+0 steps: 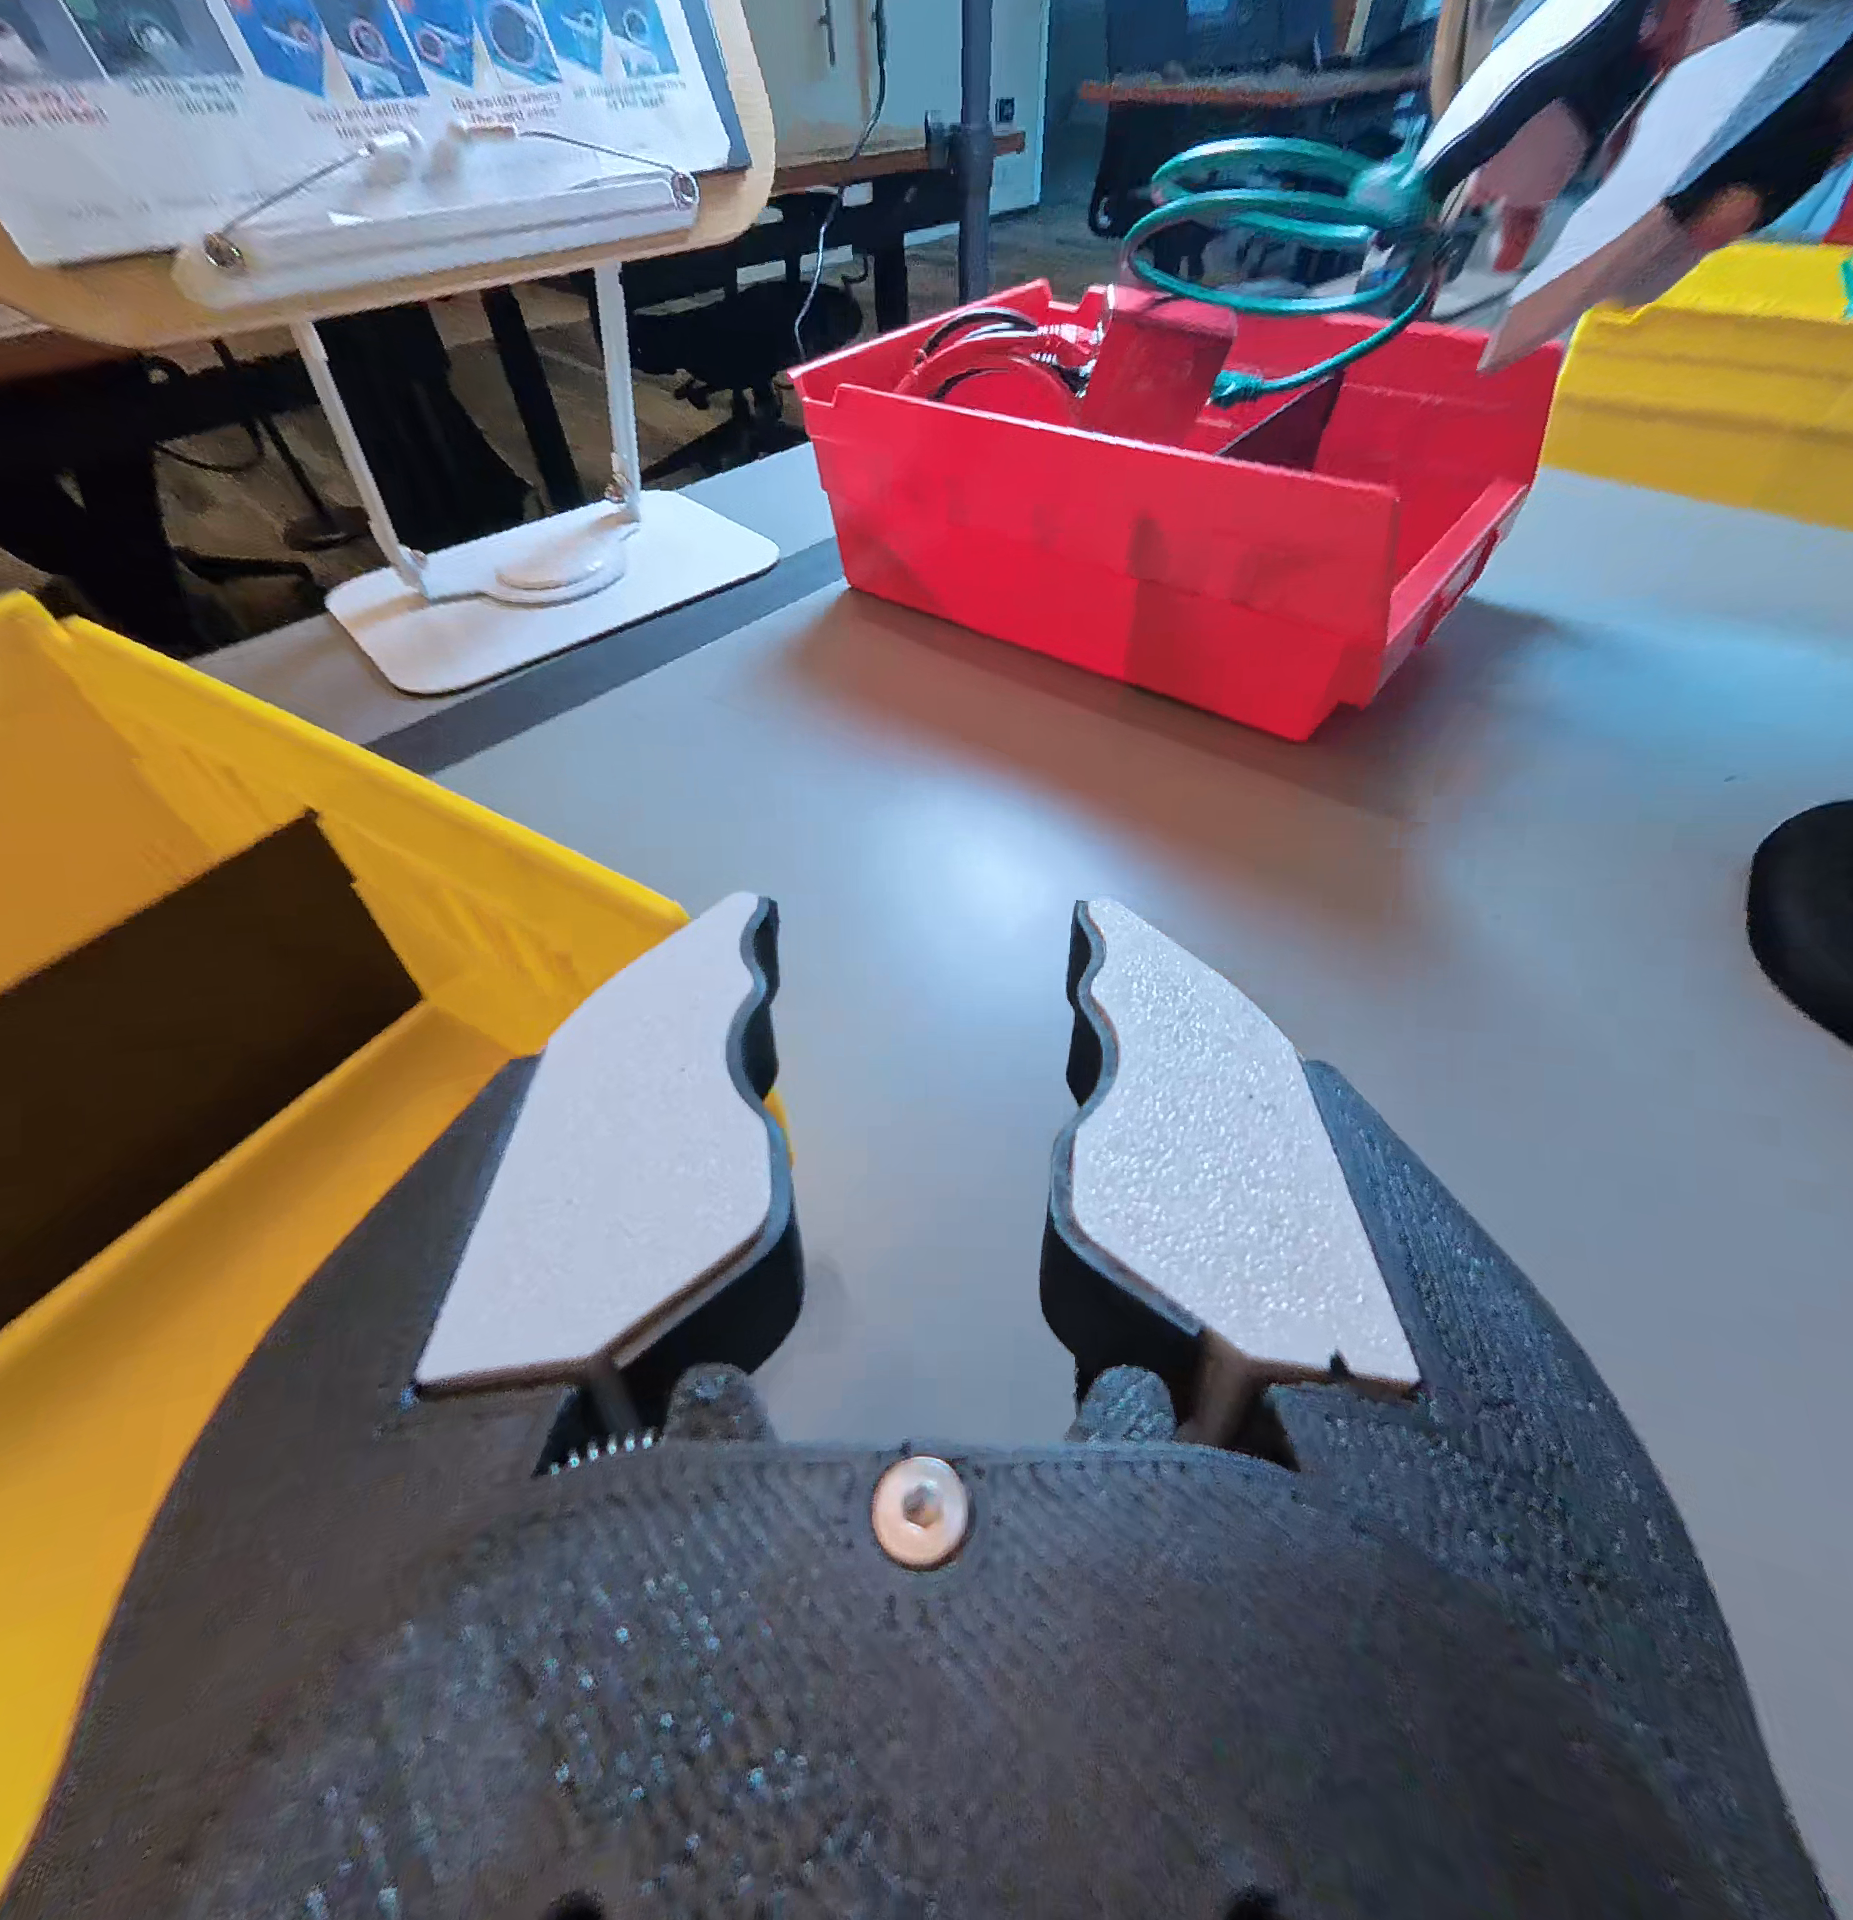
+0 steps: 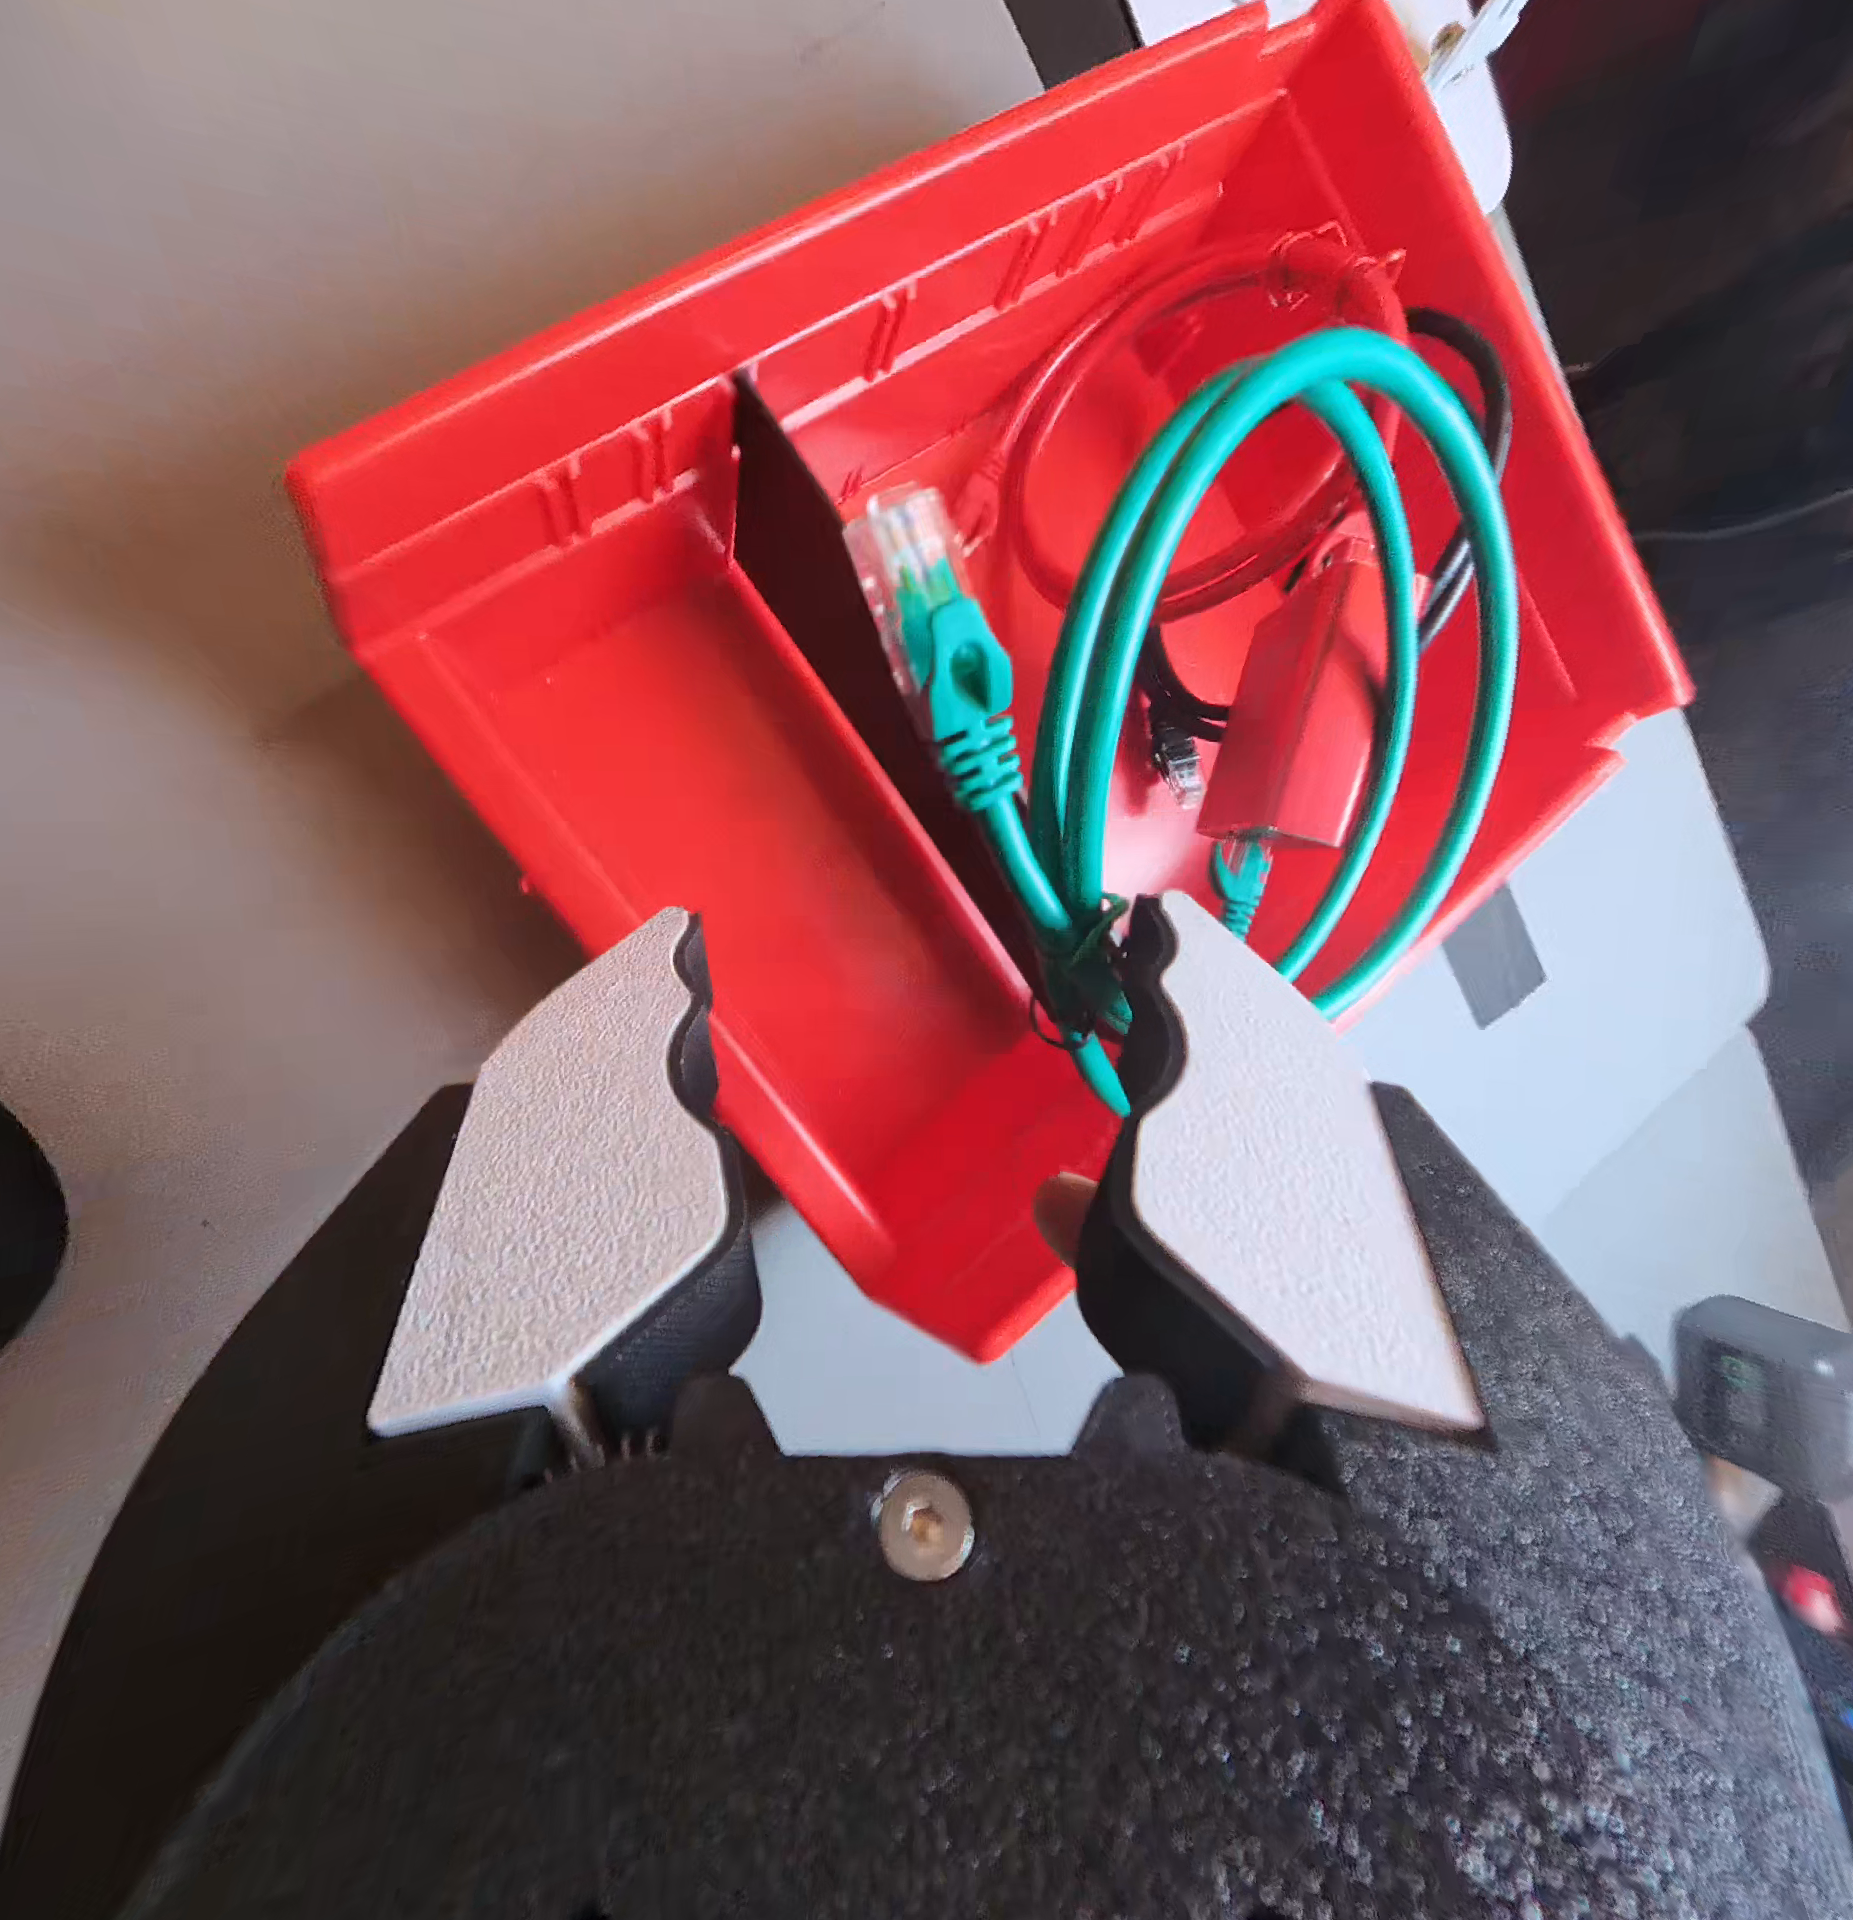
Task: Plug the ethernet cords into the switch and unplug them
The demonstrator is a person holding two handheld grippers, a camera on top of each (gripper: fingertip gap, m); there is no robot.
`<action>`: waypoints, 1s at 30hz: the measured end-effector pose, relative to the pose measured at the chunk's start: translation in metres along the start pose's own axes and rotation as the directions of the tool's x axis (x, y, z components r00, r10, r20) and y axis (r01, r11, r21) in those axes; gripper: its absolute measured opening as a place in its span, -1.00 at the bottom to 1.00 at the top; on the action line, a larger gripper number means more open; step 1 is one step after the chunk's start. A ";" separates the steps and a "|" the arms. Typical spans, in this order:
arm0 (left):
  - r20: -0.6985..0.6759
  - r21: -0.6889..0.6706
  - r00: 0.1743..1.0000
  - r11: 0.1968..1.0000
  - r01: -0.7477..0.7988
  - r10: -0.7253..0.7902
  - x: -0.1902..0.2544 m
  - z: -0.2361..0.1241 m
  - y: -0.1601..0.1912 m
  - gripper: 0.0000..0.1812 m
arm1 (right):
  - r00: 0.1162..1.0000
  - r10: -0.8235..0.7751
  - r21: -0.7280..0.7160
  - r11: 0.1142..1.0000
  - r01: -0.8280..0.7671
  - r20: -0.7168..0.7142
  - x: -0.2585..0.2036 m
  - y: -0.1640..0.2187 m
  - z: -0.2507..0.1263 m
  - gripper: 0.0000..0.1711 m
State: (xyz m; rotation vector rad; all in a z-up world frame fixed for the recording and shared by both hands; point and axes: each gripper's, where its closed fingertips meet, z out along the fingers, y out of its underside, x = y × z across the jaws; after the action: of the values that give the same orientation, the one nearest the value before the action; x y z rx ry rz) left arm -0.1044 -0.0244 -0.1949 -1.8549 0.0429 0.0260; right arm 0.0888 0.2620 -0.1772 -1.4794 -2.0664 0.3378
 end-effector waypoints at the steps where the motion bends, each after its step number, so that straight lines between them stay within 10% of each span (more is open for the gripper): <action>1: 0.012 -0.023 0.999 0.999 -0.032 0.032 -0.004 -0.005 -0.001 -0.37 | 0.999 -0.031 -0.008 0.999 0.031 -0.034 -0.004 0.004 -0.004 -0.12; 12: 0.026 -0.451 0.964 0.863 -0.226 0.266 -0.064 -0.041 0.060 -0.24 | 0.949 -0.315 -0.279 0.913 0.299 -0.013 -0.050 0.043 0.035 -0.10; 16: 0.029 -0.477 0.956 0.845 -0.242 0.291 -0.070 -0.046 0.069 -0.25 | 0.951 -0.307 -0.201 0.935 0.293 -0.038 -0.041 0.006 0.033 -0.19; 20: 0.040 -0.462 0.958 0.855 -0.234 0.284 -0.072 -0.045 0.071 -0.28 | 0.924 -0.329 -0.131 0.942 0.308 -0.196 0.005 -0.035 0.013 -0.82; 30: 0.038 -0.474 0.956 0.848 -0.239 0.291 -0.072 -0.038 0.080 -0.26 | 0.816 -0.243 -0.118 0.970 0.213 -0.524 0.108 -0.119 -0.012 -0.66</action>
State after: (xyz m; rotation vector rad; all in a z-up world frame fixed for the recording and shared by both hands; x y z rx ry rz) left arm -0.1795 -0.0826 -0.2581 -2.3144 0.2372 0.3601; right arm -0.0220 0.3187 -0.0747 -1.1612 -1.7662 -0.2156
